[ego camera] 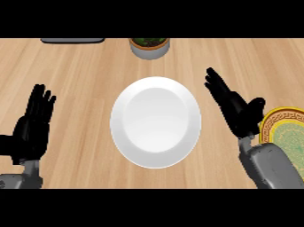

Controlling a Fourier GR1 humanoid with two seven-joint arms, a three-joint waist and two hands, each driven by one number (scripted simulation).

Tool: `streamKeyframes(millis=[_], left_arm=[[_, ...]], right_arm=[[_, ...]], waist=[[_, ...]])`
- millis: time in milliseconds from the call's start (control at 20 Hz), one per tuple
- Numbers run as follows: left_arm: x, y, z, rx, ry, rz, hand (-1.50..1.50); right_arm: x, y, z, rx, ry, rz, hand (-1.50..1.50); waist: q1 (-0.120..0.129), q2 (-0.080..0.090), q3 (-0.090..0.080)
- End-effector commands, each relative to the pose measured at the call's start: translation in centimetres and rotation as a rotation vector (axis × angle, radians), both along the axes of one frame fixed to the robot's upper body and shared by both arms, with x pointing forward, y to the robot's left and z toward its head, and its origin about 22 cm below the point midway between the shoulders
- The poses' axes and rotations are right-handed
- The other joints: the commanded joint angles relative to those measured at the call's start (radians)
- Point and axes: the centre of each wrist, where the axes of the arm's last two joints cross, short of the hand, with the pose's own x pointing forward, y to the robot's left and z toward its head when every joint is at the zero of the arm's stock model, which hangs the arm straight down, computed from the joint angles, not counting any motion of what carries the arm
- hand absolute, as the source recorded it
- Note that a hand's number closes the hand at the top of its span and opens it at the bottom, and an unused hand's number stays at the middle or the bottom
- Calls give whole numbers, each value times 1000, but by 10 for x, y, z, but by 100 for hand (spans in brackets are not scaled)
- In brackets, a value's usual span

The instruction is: Pick the tomato from the plate and place it in the plate

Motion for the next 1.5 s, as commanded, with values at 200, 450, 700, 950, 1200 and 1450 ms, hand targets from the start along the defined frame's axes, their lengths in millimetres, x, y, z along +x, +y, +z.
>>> streamKeyframes(millis=[200,450,700,950,1200,1450], left_arm=[[19,18,69,286,-145,-151,0],[29,10,78,304,-142,-198,0],[26,17,89,301,-108,-229,0],[32,7,103,307,-101,-235,0],[30,-7,88,302,-93,-229,0],[38,6,90,313,-97,-245,0]], right_arm=[[25,-97,28,-117,-222,-238,150],[-9,-162,-34,-814,15,-560,150],[-39,-112,-88,-480,-153,-860,-150],[-48,-129,-70,-428,-356,-897,-150],[-66,-137,-22,-600,-290,-885,-150],[-72,-183,4,-863,8,-871,-150]], waist=[[-11,-7,-11],[-30,7,-15],[-21,-10,-11],[-14,-11,-13],[-17,-13,-17],[-22,-10,-23]])
